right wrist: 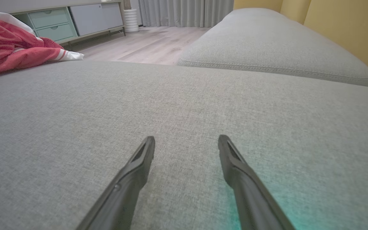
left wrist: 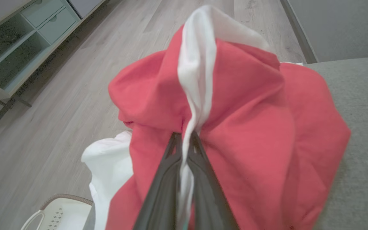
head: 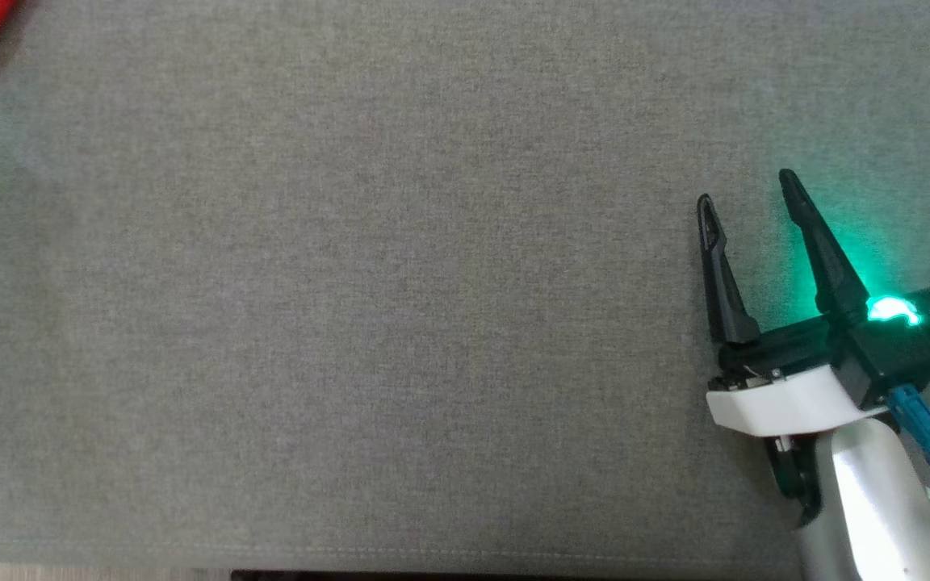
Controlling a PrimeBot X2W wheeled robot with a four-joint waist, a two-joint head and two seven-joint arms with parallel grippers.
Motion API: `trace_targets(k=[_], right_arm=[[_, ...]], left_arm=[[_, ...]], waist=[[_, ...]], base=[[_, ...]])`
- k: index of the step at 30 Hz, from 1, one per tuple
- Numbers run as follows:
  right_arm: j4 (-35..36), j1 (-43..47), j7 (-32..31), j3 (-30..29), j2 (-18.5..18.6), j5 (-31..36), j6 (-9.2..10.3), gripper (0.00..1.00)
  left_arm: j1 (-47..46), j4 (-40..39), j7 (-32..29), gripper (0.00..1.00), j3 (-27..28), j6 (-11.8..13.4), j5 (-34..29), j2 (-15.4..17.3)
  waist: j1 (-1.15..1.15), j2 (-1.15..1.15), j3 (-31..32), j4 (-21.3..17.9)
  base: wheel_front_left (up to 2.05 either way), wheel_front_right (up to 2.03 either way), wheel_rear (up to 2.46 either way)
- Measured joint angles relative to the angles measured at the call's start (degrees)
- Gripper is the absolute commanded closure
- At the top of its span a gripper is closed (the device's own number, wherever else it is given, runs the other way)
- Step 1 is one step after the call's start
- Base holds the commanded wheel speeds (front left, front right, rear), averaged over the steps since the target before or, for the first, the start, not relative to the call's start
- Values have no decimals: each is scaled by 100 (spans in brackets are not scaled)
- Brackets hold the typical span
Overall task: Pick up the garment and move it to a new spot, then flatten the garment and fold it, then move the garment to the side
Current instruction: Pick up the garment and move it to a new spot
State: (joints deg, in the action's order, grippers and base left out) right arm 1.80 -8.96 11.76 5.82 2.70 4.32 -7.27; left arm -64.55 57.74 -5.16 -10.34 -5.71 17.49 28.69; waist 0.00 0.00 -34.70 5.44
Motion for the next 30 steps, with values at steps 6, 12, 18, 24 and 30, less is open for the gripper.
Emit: trace_targets(k=[6, 12, 18, 24, 30], right_arm=[[-450, -52, 91, 127, 2, -215, 0, 0], [-811, -45, 180, 169, 2, -455, 0, 0], [-1144, 164, 245, 175, -1, -730, 0, 0], [-1273, 436, 246, 62, -1, -862, 0, 0], [-1250, 498, 260, 69, -2, -939, 0, 0]], left_arm=[[-42, 129, 328, 100, -222, -51, -210, 327], [-270, 2, 425, 100, -622, -144, -404, 592], [-435, -736, 338, 100, -1675, -189, -467, 637], [-433, -1927, 113, 100, -2872, -189, 263, 680], [-147, -3056, 138, 100, -3989, -191, 767, 758]], waist=[[0, 0, 429, -28], [-1, 0, 991, -109], [-2, 0, 1784, -275], [-3, 1, 2422, -545], [-1, 1, 2594, -980]], base=[[0, 0, 0], [0, 0, 0], [0, 0, 0], [0, 0, 0], [0, 0, 0]])
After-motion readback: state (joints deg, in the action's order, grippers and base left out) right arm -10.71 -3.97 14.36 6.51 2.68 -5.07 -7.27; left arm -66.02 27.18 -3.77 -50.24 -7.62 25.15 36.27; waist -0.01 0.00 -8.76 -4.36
